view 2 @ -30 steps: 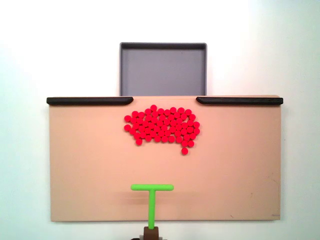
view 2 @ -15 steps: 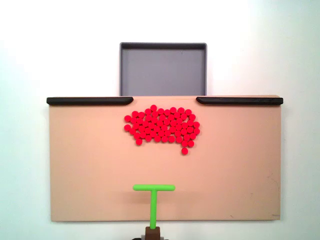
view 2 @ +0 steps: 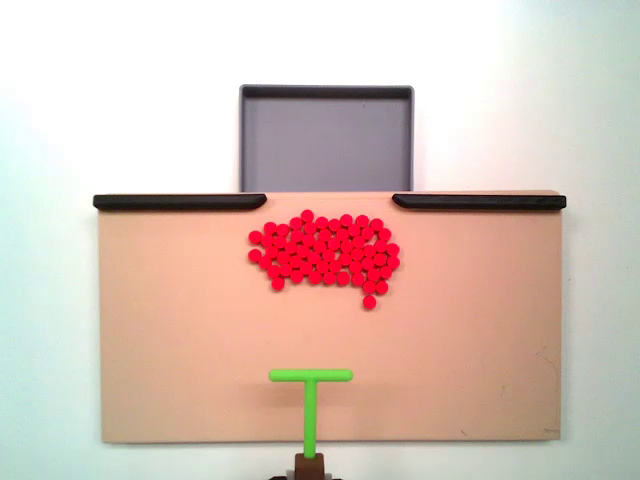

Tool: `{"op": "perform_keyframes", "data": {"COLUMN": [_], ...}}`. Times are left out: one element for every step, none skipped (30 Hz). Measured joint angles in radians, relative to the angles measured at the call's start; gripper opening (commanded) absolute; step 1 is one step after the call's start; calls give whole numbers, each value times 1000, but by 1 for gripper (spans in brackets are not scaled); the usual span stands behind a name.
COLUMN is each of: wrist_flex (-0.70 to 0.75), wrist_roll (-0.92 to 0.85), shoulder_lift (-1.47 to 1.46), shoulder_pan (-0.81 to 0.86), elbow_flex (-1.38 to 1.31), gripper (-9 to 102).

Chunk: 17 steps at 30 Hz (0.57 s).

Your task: Gather the bottom side granules

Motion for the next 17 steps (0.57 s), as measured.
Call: {"op": "perform_keyframes", "data": {"wrist_flex": [0, 0, 0, 0, 0, 0, 0, 0, 0, 0, 0, 0, 0, 0, 0, 0, 0], "wrist_roll": [0, -3, -8, -8, -8, -8, -8, -8, -8, -8, -9, -12, -15, -17, -17, -17, -17], "shoulder_lift": [0, 0, 0, 0, 0, 0, 0, 0, 0, 0, 0, -3, -5, -5, -5, -5, -5], "shoulder_pan": [0, 0, 0, 0, 0, 0, 0, 0, 0, 0, 0, 0, 0, 0, 0, 0, 0], "elbow_flex": [0, 0, 0, 0, 0, 0, 0, 0, 0, 0, 0, 0, 0, 0, 0, 0, 0], "gripper": [0, 0, 0, 0, 0, 0, 0, 0, 0, 0, 0, 0, 0, 0, 0, 0, 0]}}
